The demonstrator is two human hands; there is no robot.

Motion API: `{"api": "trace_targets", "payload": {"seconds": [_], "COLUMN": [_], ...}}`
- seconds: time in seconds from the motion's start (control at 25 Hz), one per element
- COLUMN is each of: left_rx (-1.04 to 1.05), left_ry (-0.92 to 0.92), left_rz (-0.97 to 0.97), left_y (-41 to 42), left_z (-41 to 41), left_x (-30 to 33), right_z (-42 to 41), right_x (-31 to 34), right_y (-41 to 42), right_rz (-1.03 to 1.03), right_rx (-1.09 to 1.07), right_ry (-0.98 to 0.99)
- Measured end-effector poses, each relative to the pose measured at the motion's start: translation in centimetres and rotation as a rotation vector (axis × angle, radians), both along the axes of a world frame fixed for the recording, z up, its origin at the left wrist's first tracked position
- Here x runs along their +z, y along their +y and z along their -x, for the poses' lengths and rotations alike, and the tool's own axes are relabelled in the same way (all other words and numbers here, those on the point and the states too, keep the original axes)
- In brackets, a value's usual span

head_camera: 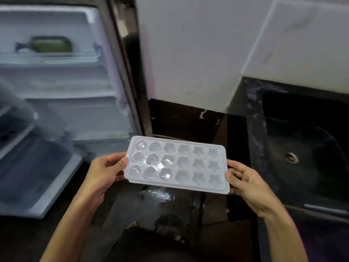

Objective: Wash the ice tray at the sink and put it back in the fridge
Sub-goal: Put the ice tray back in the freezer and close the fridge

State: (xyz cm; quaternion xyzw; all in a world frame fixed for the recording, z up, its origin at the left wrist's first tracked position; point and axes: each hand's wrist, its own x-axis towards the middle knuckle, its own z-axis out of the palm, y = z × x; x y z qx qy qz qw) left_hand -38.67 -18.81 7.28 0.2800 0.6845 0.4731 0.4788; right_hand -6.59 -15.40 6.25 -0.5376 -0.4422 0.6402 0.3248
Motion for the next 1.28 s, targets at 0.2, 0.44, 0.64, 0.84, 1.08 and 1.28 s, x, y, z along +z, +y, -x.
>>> {"api": "trace_targets", "payload": {"seconds": [0.2, 0.44, 0.64, 0.84, 1.08, 1.28], "left_rx": [0.261, 0.517, 0.679, 0.829, 0.982, 1.109], "left_ry": [0.011, 0.006, 0.037, 0.055, 0.075, 0.102], "left_rz": [0.017, 0.015, 0.015, 0.042, 0.049, 0.027], "left_y": [-4.7, -8.6, -10.3, -11.2, -10.4, -8.6], "left_z": [6.8, 15.7, 23.4, 30.1, 36.7, 41.0], "left_x": [-0.3, -0.8, -0.8, -0.9, -1.0, -0.8], "right_z": [8.9, 21.2, 32.4, 42.8, 53.9, 62.0], "right_x": [-0.2, -1.3, -1.5, -1.7, -0.5, 0.1], "right_y": [3.5, 6.7, 8.6, 10.9, 14.0, 16.8], "right_rz": [-0.007, 0.019, -0.012, -0.001, -0.053, -0.087], "right_rx": [0.286, 0.518, 0.656, 0.812, 0.981, 1.093], "right_ry": [0.017, 0.001, 0.038, -0.003, -0.068, -0.049]}}
